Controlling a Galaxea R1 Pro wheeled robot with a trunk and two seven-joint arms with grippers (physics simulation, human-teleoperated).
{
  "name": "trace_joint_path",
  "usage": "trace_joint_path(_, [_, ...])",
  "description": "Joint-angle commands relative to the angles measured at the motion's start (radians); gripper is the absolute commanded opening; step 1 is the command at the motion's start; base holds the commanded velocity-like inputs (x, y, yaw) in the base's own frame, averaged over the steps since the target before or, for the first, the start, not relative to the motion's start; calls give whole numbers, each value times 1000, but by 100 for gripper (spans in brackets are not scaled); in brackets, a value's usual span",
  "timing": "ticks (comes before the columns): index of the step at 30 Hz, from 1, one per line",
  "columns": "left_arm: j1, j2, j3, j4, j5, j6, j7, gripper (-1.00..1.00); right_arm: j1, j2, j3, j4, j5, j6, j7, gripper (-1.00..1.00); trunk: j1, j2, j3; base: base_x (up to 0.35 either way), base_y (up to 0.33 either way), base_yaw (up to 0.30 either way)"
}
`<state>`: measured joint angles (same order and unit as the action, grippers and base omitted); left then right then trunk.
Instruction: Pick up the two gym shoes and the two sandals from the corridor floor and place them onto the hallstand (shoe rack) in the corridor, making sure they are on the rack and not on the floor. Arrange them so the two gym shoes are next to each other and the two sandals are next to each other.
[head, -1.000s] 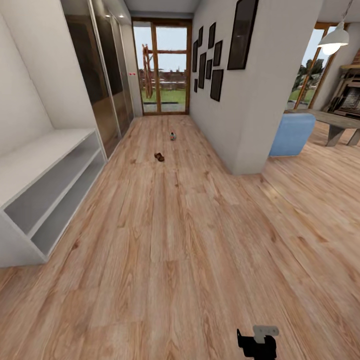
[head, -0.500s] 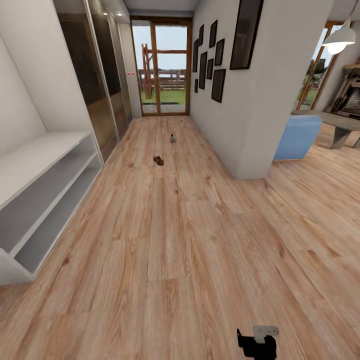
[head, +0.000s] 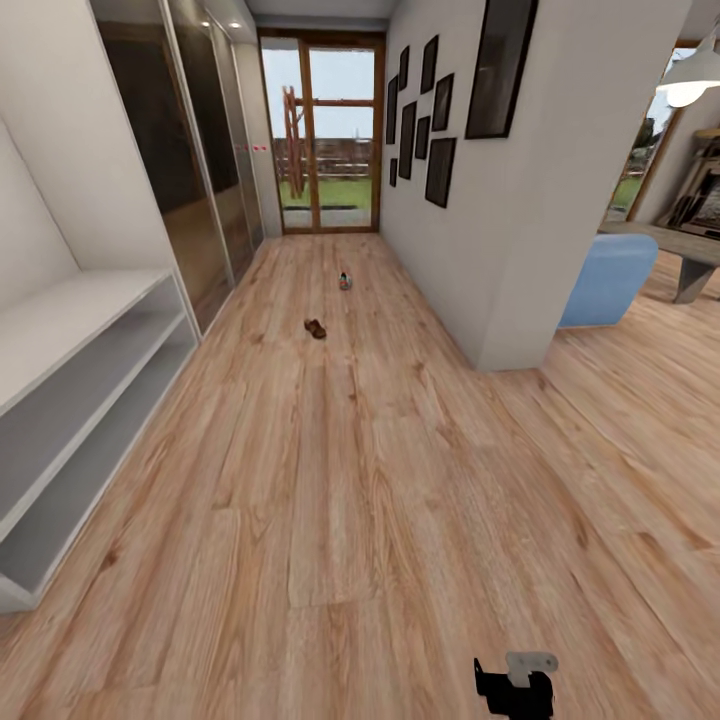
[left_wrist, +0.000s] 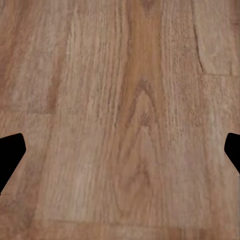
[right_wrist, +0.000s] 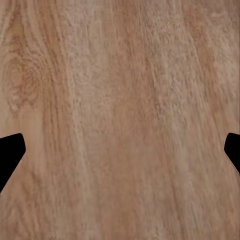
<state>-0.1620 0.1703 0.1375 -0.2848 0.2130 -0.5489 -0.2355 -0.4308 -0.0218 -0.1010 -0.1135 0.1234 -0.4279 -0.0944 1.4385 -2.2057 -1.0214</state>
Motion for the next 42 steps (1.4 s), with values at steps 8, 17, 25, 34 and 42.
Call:
trace_joint_path(8, [-1, 0, 1, 1, 10, -1, -10, 100, -1, -2, -8, 1, 13, -3, 2, 100, 0, 0, -1, 340, 0, 0])
trace_joint_path(17, [-1, 0, 1, 1, 10, 0, -10, 100, 0, -11, -8, 3, 14, -3, 2, 100, 0, 0, -1, 340, 0, 0])
trace_joint_path(25, [-1, 0, 1, 1, 9, -1, -10, 100, 0, -13, -7, 3, 15, -3, 3, 100, 0, 0, -1, 340, 0, 0])
trace_joint_path(34, [-1, 0, 2, 1, 9, -1, -9, 100, 0, -13, -7, 3, 15, -3, 2, 100, 0, 0, -1, 340, 0, 0])
trace_joint_path(42, [-1, 0, 2, 1, 9, -1, -10, 100, 0, -13, -6, 3, 15, -3, 1, 100, 0, 0, -1, 340, 0, 0])
